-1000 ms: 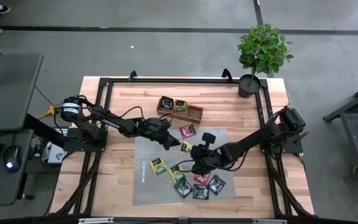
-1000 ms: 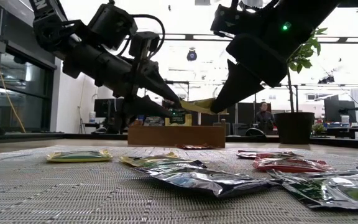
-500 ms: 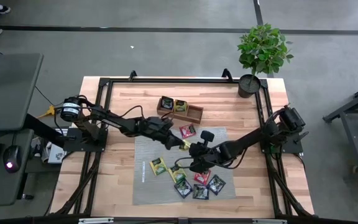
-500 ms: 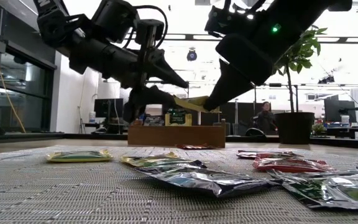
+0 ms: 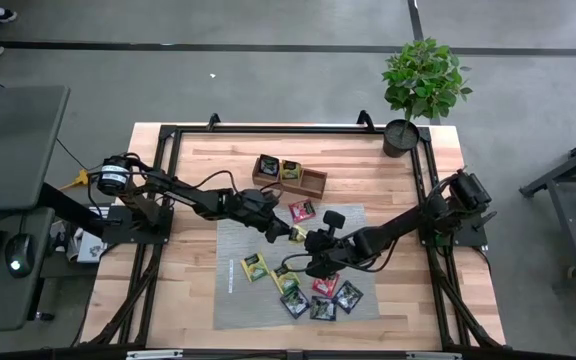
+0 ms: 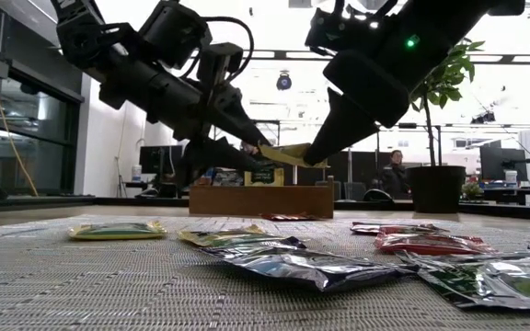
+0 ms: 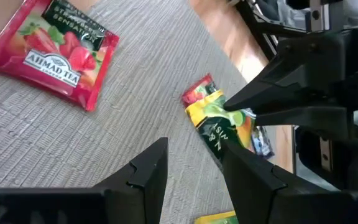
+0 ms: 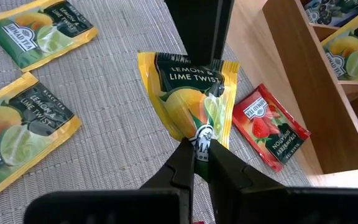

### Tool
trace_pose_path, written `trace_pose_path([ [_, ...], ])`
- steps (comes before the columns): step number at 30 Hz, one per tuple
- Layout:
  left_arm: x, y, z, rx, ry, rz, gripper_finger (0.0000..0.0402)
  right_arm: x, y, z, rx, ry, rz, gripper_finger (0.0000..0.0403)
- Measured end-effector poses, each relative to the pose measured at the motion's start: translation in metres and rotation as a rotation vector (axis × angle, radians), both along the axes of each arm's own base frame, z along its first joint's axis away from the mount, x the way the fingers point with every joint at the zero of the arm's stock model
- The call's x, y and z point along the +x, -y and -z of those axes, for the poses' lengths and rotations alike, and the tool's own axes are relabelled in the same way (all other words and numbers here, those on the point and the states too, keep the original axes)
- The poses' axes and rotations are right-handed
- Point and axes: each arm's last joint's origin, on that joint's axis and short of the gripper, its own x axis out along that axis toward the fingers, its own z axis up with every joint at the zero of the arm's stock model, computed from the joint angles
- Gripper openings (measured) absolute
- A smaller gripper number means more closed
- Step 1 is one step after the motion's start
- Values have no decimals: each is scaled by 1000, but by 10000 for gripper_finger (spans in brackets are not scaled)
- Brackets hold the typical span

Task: Pick & Place Tea
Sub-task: Put the yellow tea bag into the middle section of the wooden organizer

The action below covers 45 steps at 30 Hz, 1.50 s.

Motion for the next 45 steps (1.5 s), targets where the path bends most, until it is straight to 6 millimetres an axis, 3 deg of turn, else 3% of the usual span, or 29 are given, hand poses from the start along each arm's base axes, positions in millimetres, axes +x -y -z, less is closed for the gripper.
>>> trace_pose_path([
  [16, 1, 1, -2, -15, 23, 30, 144, 4, 4, -2, -2, 23, 5, 18],
  [20, 1, 1, -2, -8, 26, 33, 106, 4, 4, -2, -6, 18, -2, 18],
  [25, 1, 1, -2, 23, 35, 49, 15, 4, 4, -2, -4, 23, -2, 18],
  [28, 1, 1, -2, 37, 38, 55, 12, 4, 4, -2, -4, 23, -2, 19],
  [45, 0, 1, -1, 101, 41, 89, 0, -4, 7, -7, 53, -11, 40, 143],
])
